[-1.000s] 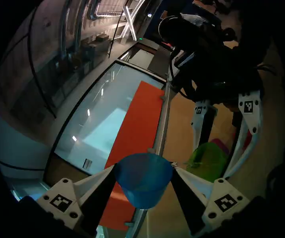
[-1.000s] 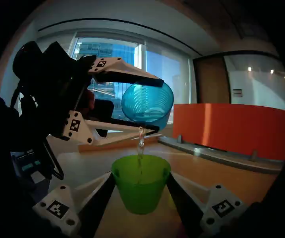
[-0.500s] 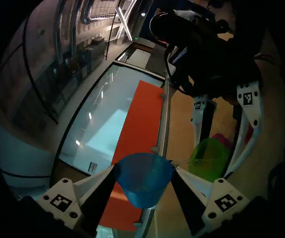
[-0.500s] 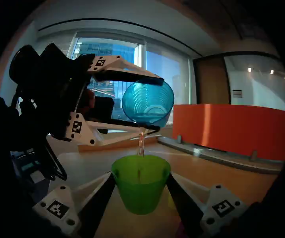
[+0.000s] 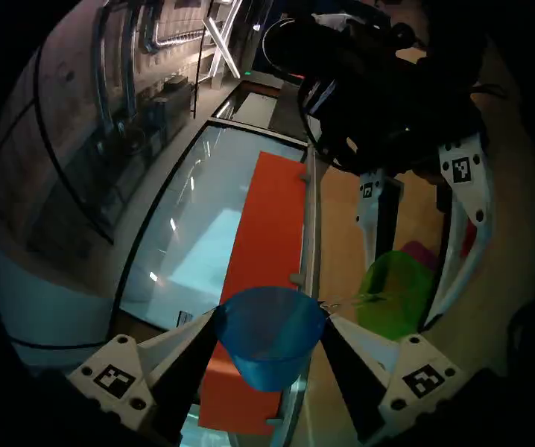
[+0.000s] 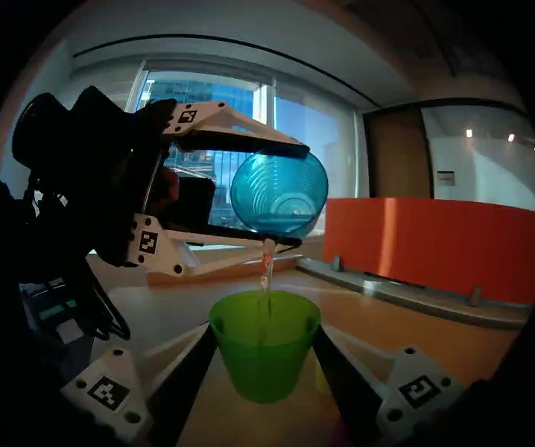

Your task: Pour water

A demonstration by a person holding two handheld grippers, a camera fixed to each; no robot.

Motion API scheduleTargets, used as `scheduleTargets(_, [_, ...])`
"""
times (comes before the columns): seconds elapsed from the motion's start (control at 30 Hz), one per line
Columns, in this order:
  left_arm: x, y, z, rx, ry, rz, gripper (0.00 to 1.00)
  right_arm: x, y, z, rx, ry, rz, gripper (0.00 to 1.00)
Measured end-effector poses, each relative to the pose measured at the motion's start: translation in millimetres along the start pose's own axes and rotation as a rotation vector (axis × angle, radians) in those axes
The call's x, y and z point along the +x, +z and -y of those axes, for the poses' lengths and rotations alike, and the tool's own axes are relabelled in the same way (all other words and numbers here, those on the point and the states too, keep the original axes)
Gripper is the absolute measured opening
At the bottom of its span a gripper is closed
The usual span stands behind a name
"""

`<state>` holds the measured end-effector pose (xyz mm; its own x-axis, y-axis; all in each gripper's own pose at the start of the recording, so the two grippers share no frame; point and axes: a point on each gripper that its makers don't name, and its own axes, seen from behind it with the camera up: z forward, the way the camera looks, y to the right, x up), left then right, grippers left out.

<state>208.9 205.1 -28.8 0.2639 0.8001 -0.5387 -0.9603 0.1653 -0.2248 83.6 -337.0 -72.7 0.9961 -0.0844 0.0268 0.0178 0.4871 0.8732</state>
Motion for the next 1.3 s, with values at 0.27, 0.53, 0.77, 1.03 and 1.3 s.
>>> scheduleTargets(0.27, [2,-2.9,1.5,0.007,0.031,0.001,0.89,2,0.5,2,0.000,-0.001,-0.004,0.89])
scheduleTargets(0.53, [7,-5.3,2.1,0.017,0.070,0.000,0.89,6,0.7,3,0.000,-0.002,-0.009,0.89])
scheduleTargets(0.77, [12,-7.9,2.5,0.024,0.113,-0.002,0.89,8,0.3,4,-0.001,-0.004,-0.013,0.89])
scheduleTargets(1.03, [19,-10.8,3.3,0.030,0.151,-0.008,0.89,10,-1.3,5,-0.002,-0.007,-0.018,0.89])
scheduleTargets(1.3, [24,-13.4,7.0,0.039,0.203,-0.011,0.89,10,-3.7,4,-0.005,-0.011,-0.021,0.89])
